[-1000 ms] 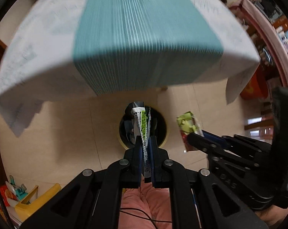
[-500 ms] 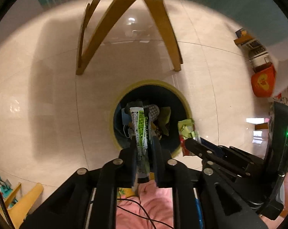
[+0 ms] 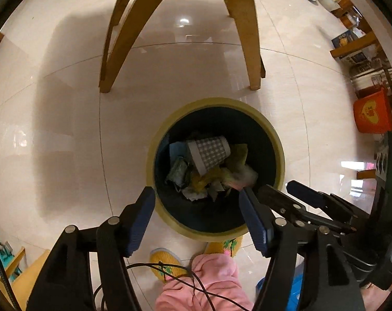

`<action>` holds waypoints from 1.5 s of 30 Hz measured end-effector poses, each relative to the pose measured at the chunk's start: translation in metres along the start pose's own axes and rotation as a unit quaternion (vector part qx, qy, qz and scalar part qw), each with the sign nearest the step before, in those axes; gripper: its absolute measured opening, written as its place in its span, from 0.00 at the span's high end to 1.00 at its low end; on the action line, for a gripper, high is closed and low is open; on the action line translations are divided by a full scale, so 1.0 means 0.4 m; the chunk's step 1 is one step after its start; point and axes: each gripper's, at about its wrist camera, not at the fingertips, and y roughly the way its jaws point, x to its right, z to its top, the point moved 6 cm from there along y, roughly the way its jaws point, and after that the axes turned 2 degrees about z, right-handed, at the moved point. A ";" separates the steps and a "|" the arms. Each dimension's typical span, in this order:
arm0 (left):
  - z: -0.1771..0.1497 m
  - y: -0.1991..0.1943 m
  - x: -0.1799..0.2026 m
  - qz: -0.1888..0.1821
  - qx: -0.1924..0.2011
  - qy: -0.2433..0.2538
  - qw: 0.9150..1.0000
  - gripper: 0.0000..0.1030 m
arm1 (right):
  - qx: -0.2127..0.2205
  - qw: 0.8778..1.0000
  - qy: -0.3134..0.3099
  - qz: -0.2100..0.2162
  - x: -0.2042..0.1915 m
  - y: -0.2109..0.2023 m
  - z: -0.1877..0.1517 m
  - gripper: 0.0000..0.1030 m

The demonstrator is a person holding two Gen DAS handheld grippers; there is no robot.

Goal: Collect trash
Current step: 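Open both tools to drop the packets into the bin, then move both tools back over the table toward the silver box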

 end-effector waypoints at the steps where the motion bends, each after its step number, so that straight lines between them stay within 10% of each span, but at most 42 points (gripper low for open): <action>1: 0.003 -0.002 -0.002 0.002 0.001 -0.001 1.000 0.36 | 0.001 1.000 0.001 0.002 0.000 -0.002 0.000 0.41; 14: -0.032 -0.200 0.020 -0.003 0.020 0.000 1.000 0.36 | 0.031 1.000 0.004 0.005 -0.067 -0.173 -0.017 0.41; 45: -0.109 -1.198 0.042 -0.035 0.203 0.035 0.978 0.11 | 0.195 0.976 -0.085 -0.053 -0.453 -1.053 -0.125 0.41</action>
